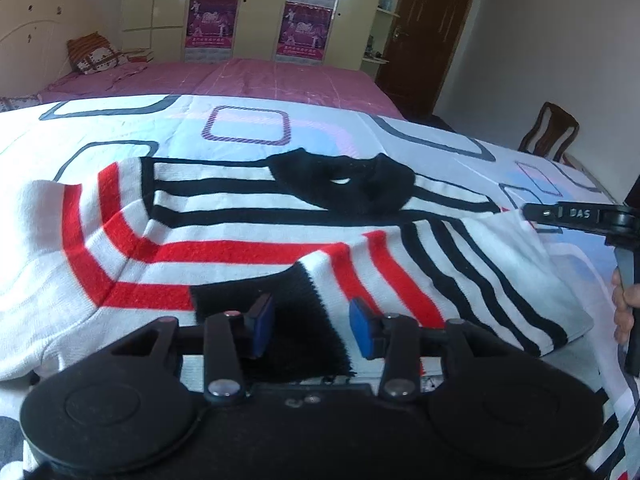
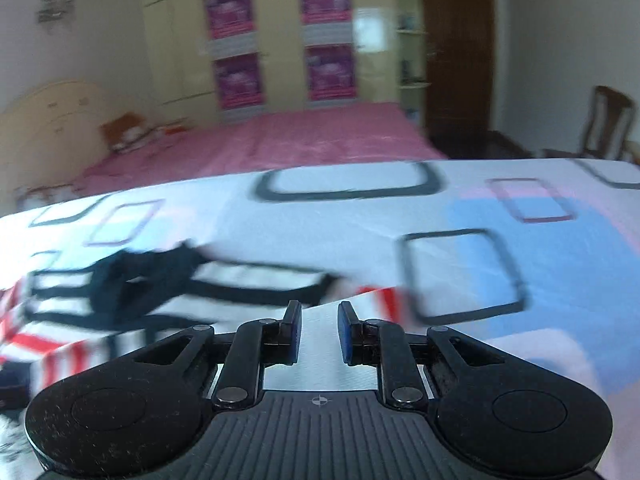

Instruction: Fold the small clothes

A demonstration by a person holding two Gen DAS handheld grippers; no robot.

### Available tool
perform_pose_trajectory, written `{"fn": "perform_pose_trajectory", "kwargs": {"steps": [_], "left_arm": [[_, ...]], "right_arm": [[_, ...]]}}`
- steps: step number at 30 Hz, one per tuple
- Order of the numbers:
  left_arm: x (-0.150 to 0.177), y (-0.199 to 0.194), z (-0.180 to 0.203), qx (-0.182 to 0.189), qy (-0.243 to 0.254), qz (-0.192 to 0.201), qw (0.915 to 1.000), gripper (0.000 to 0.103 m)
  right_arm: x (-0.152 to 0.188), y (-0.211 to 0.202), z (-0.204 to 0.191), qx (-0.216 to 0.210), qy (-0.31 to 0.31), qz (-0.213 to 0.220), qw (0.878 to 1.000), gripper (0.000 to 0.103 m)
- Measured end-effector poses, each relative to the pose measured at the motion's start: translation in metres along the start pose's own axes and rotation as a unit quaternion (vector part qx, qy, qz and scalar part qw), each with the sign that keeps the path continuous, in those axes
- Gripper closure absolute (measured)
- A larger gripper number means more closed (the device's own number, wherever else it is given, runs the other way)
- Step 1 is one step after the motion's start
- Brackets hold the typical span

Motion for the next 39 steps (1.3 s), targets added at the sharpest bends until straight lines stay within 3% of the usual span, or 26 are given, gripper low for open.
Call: {"fn": "perform_pose_trajectory", "kwargs": {"steps": [2, 4, 10, 13, 16, 20, 22, 26, 31, 32, 33, 35, 39], "left_arm": [[0.002, 0.007, -0.003, -0.005, -0.004, -0.008, 0.9999, 0.062], [0.002, 0.008, -0.009, -0.002, -0.009, -0.006, 0.9999, 0.061], [0.000, 0.001, -0.015, -0.006, -0.023, -0.018, 0.9996, 0.063], [0.002, -0.004, -0.014, -0.012, -0.030, -0.020, 0.9993, 0.062], [0.003, -0.013, -0.012, -0.024, -0.029, -0.022, 0.9990, 0.061], [0.005, -0.033, -0.012, -0.044, -0.030, -0.008, 0.9985, 0.049], [0.006, -0.042, -0.015, -0.049, -0.037, -0.003, 0.9981, 0.047], [0.009, -0.061, -0.025, -0.062, -0.046, 0.007, 0.9970, 0.042], [0.013, -0.076, -0.052, -0.062, -0.065, 0.016, 0.9958, 0.040], [0.013, -0.077, -0.058, -0.060, -0.069, 0.015, 0.9957, 0.040], [0.014, -0.078, -0.065, -0.058, -0.072, 0.015, 0.9956, 0.040], [0.018, -0.082, -0.082, -0.057, -0.083, 0.015, 0.9948, 0.040], [0.028, -0.092, -0.118, -0.060, -0.104, 0.019, 0.9926, 0.040]], "right_arm": [[0.005, 0.009, -0.012, -0.005, -0.012, -0.012, 1.000, 0.084], [0.011, 0.027, -0.012, 0.018, -0.016, -0.040, 0.999, 0.084], [0.014, 0.011, -0.026, 0.002, -0.006, -0.025, 1.000, 0.084], [0.029, 0.013, -0.042, -0.010, -0.026, -0.045, 0.999, 0.084], [0.038, 0.014, -0.050, 0.009, -0.050, -0.045, 0.998, 0.083], [0.036, 0.003, -0.065, -0.024, -0.044, -0.035, 0.998, 0.083], [0.042, 0.008, -0.078, -0.032, -0.059, -0.050, 0.997, 0.083], [0.049, 0.013, -0.094, -0.002, -0.087, -0.055, 0.995, 0.077], [0.046, -0.001, -0.115, -0.025, -0.084, -0.046, 0.995, 0.077], [0.048, 0.000, -0.122, -0.027, -0.088, -0.054, 0.994, 0.073], [0.050, 0.003, -0.128, -0.031, -0.088, -0.065, 0.993, 0.053], [0.053, 0.003, -0.139, -0.030, -0.088, -0.062, 0.994, 0.037], [0.048, -0.008, -0.165, -0.033, -0.086, -0.024, 0.995, 0.037]]}}
Point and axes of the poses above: each gripper's, at about its wrist camera, not at the fingertips, and y roughly the way its jaws point, z to its right, x to its underside, the point moved 4 cm from there along y, roughly the way its jaws point, and after that the axes turned 13 degrees about -z, right-handed, at the moved point
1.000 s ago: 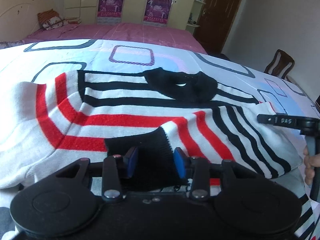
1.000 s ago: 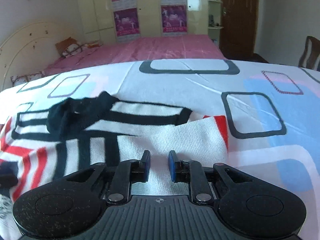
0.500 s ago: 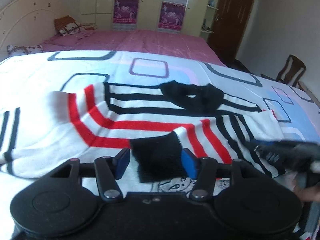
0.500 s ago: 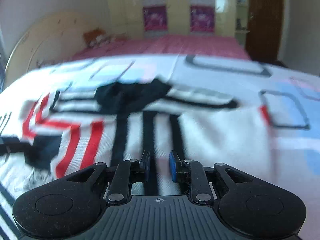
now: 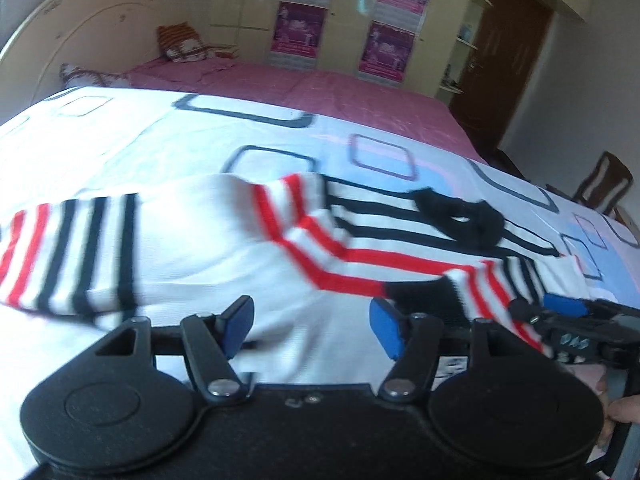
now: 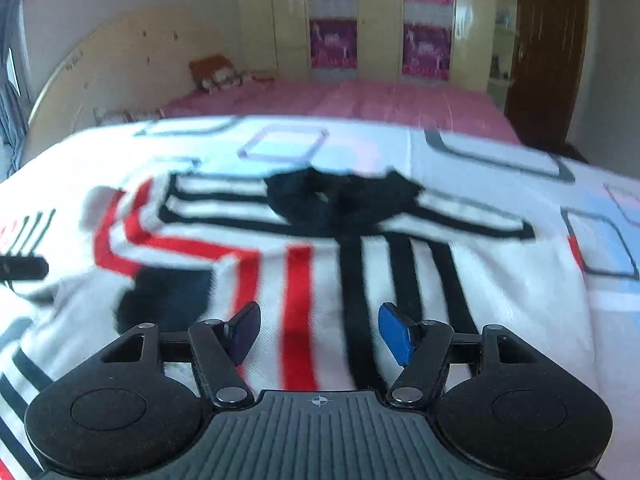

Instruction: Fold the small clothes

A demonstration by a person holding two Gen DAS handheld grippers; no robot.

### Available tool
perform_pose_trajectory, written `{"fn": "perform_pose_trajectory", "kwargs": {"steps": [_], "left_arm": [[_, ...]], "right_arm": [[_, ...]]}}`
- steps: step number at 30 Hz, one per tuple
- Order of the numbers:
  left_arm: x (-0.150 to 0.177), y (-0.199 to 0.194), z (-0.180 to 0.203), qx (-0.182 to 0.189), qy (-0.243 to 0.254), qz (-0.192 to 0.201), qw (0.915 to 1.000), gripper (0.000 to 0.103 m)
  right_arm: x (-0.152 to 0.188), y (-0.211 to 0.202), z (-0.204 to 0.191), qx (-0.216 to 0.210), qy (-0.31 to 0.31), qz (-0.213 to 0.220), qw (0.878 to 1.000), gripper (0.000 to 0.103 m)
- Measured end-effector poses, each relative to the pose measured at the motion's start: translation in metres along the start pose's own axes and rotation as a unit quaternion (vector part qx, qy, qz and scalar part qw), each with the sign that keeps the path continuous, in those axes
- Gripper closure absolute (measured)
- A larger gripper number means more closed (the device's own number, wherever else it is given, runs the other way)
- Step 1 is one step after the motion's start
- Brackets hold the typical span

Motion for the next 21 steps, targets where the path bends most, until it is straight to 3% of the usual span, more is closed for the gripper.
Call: {"fn": "perform_pose_trajectory", "kwargs": {"steps": [4, 6, 10, 18, 21], "left_arm": [[0.000, -0.001, -0.043, -0.012, -0.023, -0.004, 0.9997, 0.040], [0.000, -0.005, -0.068, -0.020, -0.041, -0.001, 0.9990, 0.040], [0.002, -0.013, -0.120, -0.038, -0.088, 0.001, 0.9954, 0.040], [0.015, -0.019, -0.212, -0.053, -0.222, 0.011, 0.9735, 0.040], [0.014, -0.014, -0.234, -0.049, -0.249, 0.016, 0.9672, 0.041]], "right_arm": [[-0.008, 0.007, -0.022, -0.003, 0.010, 0.001, 1.000, 0.038], [-0.010, 0.009, -0.033, -0.007, 0.010, 0.000, 1.000, 0.046], [-0.013, 0.015, -0.055, -0.017, 0.004, -0.007, 1.000, 0.048], [-0.014, 0.026, -0.079, -0.023, 0.005, -0.017, 1.000, 0.047], [-0.012, 0.028, -0.083, -0.015, 0.001, -0.020, 1.000, 0.047]]}}
Point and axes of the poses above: each gripper's, at about its wrist camera, not at the fingertips, and y roughly the way its jaws point, z to its right, x to its underside, the point moved 4 cm from there along y, roughly the way its jaws point, and after that the axes turned 13 degrees about -z, right-handed, at the moved point
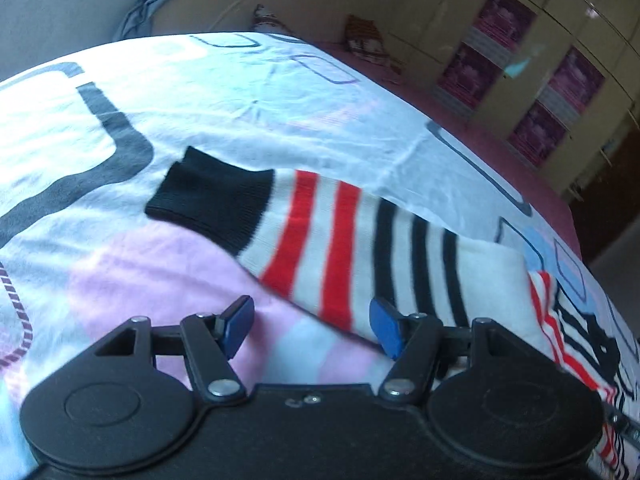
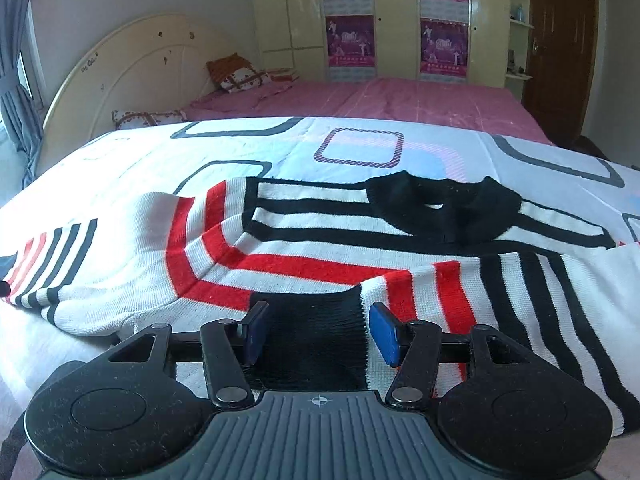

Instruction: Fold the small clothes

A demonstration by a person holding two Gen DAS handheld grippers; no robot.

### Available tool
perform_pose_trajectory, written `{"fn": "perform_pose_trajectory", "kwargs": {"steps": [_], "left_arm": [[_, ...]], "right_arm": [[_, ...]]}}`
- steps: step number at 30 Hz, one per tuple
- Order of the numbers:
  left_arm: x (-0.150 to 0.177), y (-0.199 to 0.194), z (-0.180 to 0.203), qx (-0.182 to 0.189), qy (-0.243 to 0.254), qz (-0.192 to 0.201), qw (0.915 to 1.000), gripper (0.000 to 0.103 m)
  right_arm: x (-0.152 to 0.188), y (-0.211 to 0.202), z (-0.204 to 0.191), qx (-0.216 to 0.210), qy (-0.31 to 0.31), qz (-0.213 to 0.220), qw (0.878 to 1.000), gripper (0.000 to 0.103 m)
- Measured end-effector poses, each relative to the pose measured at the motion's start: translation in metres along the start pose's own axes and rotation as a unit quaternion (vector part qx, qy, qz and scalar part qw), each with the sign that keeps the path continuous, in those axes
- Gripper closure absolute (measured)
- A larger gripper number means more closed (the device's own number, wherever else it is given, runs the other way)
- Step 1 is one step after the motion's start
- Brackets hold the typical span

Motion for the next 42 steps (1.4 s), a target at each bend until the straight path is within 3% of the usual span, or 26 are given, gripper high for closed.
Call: {"fn": "perform_pose_trajectory", "kwargs": {"steps": [3, 5, 7, 9, 13, 15, 17, 20, 22, 26, 33, 38, 42], "left_arm": [[-0.014, 0.007, -0.013, 0.030, -0.034, 0.012, 0.9989, 0.044], [-0.023, 0.011, -0.019, 0.047, -0.055, 0.025, 0.9971, 0.051], [-0.028, 0.015, -0.025, 0.047, -0.068, 0.037, 0.9959, 0.074], [-0.031, 0.019, -0.029, 0.045, -0.074, 0.043, 0.9953, 0.086], [-0.029, 0.019, -0.025, 0.045, -0.053, 0.051, 0.9963, 0.096], [-0.029, 0.011, -0.018, 0.052, -0.042, 0.061, 0.9959, 0.096], [-0.031, -0.004, -0.001, 0.060, -0.008, 0.079, 0.9950, 0.096], [-0.031, -0.028, 0.041, 0.093, 0.059, 0.092, 0.9896, 0.096], [-0.026, -0.039, 0.077, 0.118, 0.105, 0.098, 0.9826, 0.096], [-0.001, -0.051, 0.163, 0.180, 0.192, 0.086, 0.9607, 0.096], [0.086, -0.022, 0.301, 0.246, 0.317, 0.025, 0.9157, 0.096], [0.152, 0.026, 0.366, 0.237, 0.389, -0.042, 0.8892, 0.096], [0.187, 0.053, 0.380, 0.188, 0.424, -0.083, 0.8823, 0.075]], "right_arm": [[0.005, 0.007, 0.005, 0.015, 0.005, -0.011, 1.000, 0.047], [0.010, 0.016, 0.008, 0.019, 0.002, -0.027, 0.999, 0.047], [0.009, 0.014, 0.008, 0.021, 0.003, -0.027, 0.999, 0.047], [0.006, 0.006, 0.010, 0.015, 0.018, -0.008, 1.000, 0.047], [0.012, 0.019, 0.011, 0.031, 0.002, -0.026, 0.999, 0.047], [0.008, 0.016, 0.013, 0.024, 0.008, -0.031, 0.999, 0.047], [0.005, 0.004, 0.020, -0.001, 0.039, -0.008, 0.999, 0.047], [0.004, -0.010, 0.024, 0.003, 0.045, 0.009, 0.999, 0.047], [0.005, -0.018, 0.027, 0.004, 0.046, 0.015, 0.999, 0.047], [0.013, -0.029, 0.048, -0.006, 0.067, 0.019, 0.998, 0.047], [0.030, -0.055, 0.101, 0.001, 0.103, 0.032, 0.994, 0.047], [0.041, -0.070, 0.135, 0.002, 0.118, 0.033, 0.992, 0.047], [0.047, -0.075, 0.148, -0.013, 0.127, 0.034, 0.991, 0.047]]}}
Point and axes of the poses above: each gripper's, at about its wrist camera, not at the fingertips, and y roughly the way its jaws point, z to its right, x to its underside, the point moved 4 cm from there along y, roughly the way its jaws point, and after that the axes turned 13 degrees about -z, right-handed, at the moved point
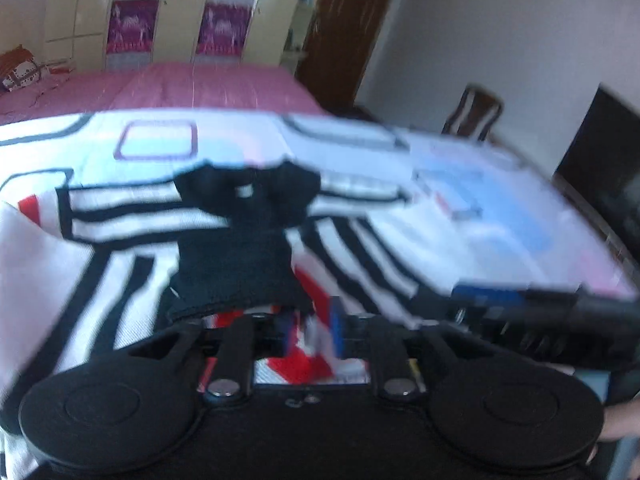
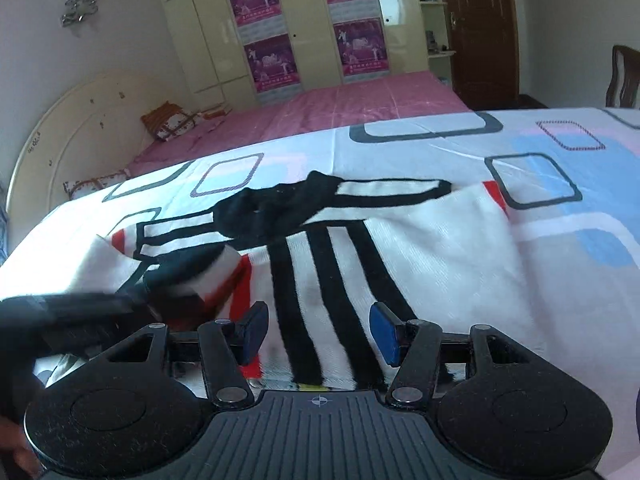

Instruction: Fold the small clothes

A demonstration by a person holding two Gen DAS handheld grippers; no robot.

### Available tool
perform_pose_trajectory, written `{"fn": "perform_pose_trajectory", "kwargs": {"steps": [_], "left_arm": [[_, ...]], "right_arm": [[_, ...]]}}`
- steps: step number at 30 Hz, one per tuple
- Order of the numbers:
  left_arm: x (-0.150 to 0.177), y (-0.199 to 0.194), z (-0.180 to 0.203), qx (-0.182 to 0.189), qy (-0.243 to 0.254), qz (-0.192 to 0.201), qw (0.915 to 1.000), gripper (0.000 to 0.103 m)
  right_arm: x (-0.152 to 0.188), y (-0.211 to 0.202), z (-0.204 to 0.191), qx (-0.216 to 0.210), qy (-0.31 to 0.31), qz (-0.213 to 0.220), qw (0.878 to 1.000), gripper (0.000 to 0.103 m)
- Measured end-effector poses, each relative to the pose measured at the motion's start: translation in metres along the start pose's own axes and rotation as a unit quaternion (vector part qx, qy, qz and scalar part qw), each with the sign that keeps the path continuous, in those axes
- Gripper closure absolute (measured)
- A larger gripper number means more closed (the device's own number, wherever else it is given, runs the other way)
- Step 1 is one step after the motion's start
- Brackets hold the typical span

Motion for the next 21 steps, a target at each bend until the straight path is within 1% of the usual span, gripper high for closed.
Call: {"fn": "perform_pose_trajectory", "kwargs": {"steps": [2, 3, 4, 5, 7, 10, 11, 12, 13, 15, 17, 19, 20, 21], "left_arm": [[0.010, -0.002, 0.003, -0.006, 0.006, -0.006, 0.9999, 0.063], [0.011, -0.005, 0.005, -0.009, 0.010, -0.001, 0.9999, 0.043], [0.013, -0.011, 0.005, -0.018, 0.014, 0.009, 0.9997, 0.028], [0.015, -0.019, 0.003, -0.030, 0.019, 0.020, 0.9992, 0.025], [0.017, -0.035, -0.003, -0.052, 0.020, 0.032, 0.9979, 0.026], [0.027, -0.056, -0.020, -0.080, -0.005, 0.043, 0.9959, 0.026], [0.031, -0.064, -0.028, -0.094, -0.012, 0.048, 0.9943, 0.026], [0.034, -0.074, -0.034, -0.112, -0.017, 0.053, 0.9922, 0.026], [0.039, -0.080, -0.042, -0.130, -0.021, 0.057, 0.9896, 0.026], [0.053, -0.092, -0.059, -0.163, -0.031, 0.057, 0.9844, 0.026], [0.066, -0.100, -0.078, -0.191, -0.042, 0.049, 0.9795, 0.028], [0.078, -0.099, -0.095, -0.210, -0.060, 0.033, 0.9753, 0.034], [0.081, -0.098, -0.102, -0.215, -0.070, 0.028, 0.9737, 0.035], [0.084, -0.096, -0.108, -0.220, -0.078, 0.025, 0.9721, 0.036]], "right_arm": [[0.001, -0.003, 0.002, -0.008, 0.000, 0.001, 1.000, 0.047], [0.001, -0.004, 0.001, -0.014, -0.002, -0.001, 1.000, 0.047], [0.000, -0.003, -0.001, -0.019, -0.002, -0.001, 1.000, 0.047], [-0.001, -0.002, -0.004, -0.025, -0.004, -0.001, 1.000, 0.047], [-0.001, -0.001, -0.011, -0.040, -0.010, -0.003, 0.999, 0.047], [-0.001, 0.005, -0.032, -0.063, -0.030, -0.010, 0.998, 0.044], [0.000, 0.007, -0.040, -0.069, -0.038, -0.012, 0.997, 0.038], [0.002, 0.008, -0.047, -0.071, -0.047, -0.014, 0.996, 0.028], [0.003, 0.010, -0.055, -0.073, -0.056, -0.013, 0.996, 0.027], [0.008, 0.013, -0.071, -0.068, -0.084, -0.012, 0.994, 0.027], [0.010, 0.023, -0.083, -0.043, -0.107, -0.017, 0.993, 0.027], [0.009, 0.037, -0.089, -0.029, -0.114, -0.024, 0.993, 0.027], [0.009, 0.041, -0.090, -0.023, -0.115, -0.024, 0.993, 0.032], [0.008, 0.045, -0.092, -0.019, -0.121, -0.024, 0.992, 0.045]]}}
Point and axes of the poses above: each gripper's, at about its wrist camera, not at the fingertips, and y roughly the way its jaws point, z to its right, x to its underside, the point moved 4 cm from there along y, roughly the way its jaws point, and after that the axes turned 13 degrees about -z, right-handed, at the moved point
